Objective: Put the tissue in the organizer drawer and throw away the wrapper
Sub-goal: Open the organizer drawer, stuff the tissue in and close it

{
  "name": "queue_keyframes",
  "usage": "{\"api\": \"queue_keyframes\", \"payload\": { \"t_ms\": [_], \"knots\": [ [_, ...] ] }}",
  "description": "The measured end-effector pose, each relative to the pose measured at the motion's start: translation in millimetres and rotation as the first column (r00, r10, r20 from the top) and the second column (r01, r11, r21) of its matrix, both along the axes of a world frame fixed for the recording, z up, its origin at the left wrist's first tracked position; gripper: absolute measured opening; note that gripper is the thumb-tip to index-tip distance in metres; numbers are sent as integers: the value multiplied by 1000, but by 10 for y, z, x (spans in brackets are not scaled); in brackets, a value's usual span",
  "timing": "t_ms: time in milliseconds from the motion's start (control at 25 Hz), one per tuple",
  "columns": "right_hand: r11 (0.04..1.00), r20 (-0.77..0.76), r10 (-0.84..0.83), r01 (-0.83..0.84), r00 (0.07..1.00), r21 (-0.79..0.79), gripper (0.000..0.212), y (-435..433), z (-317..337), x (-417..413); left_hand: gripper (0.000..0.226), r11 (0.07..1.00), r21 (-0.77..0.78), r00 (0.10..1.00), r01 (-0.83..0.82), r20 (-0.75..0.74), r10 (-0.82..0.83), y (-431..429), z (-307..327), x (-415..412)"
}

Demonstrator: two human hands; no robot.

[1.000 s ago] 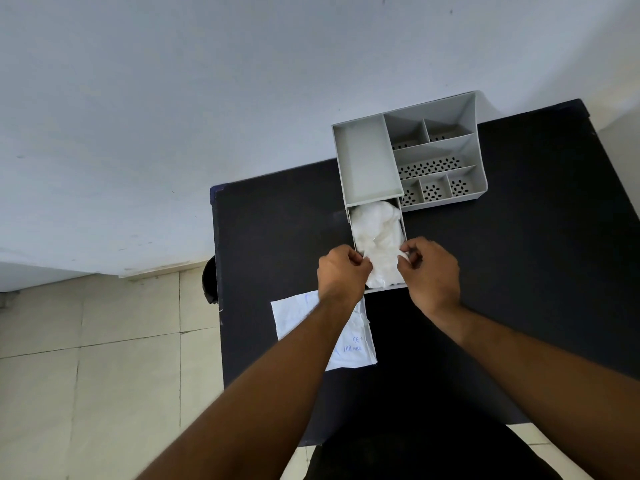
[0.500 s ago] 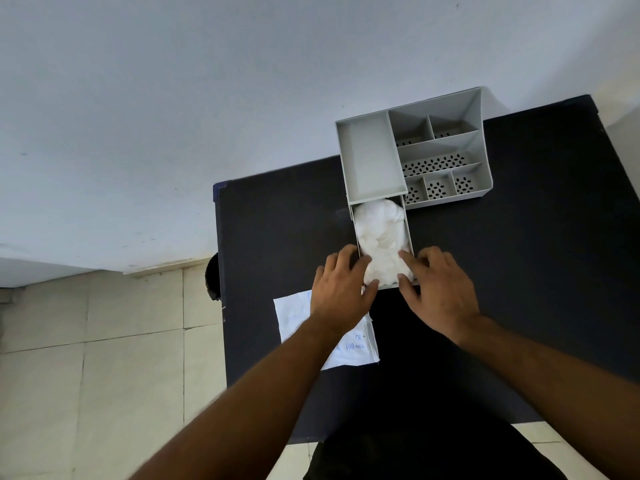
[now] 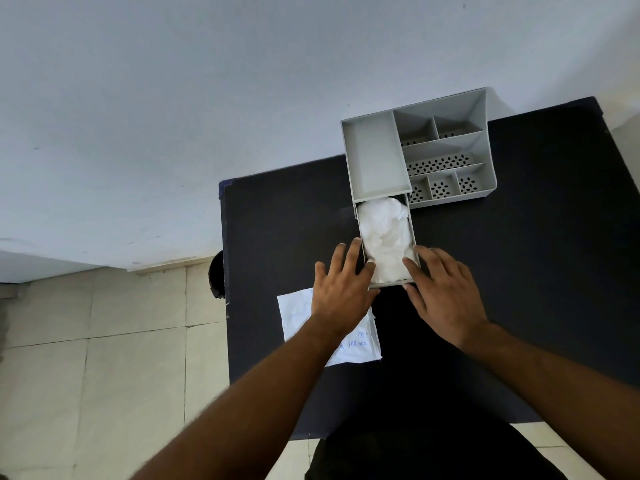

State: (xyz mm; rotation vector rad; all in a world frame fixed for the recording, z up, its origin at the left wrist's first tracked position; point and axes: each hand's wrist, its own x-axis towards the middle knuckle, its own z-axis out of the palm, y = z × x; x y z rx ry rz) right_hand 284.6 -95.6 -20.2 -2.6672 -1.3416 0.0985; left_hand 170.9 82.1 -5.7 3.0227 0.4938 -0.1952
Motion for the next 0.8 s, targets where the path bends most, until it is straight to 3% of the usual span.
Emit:
{"api": "queue_keyframes", "payload": {
  "t_ms": [240,400,560,800],
  "knots": [
    [982,34,118,-112,992,-150,49,22,-23,-44,26,969,116,975,217,30,-222,-24,-16,14],
    [961,1,145,-141,989,-240,57,60,48,-10,42,963,98,966,249,-96,-240,-73,18,42],
    [949,7,170,-162,985,-271,52,92,56,9,38,960,97,947,264,-215,-239,-153,61,99],
    [939,-18,186,-183,982,-292,40,97,118,26,36,959,130,961,253,-145,-234,-105,72,75]
  ]
}}
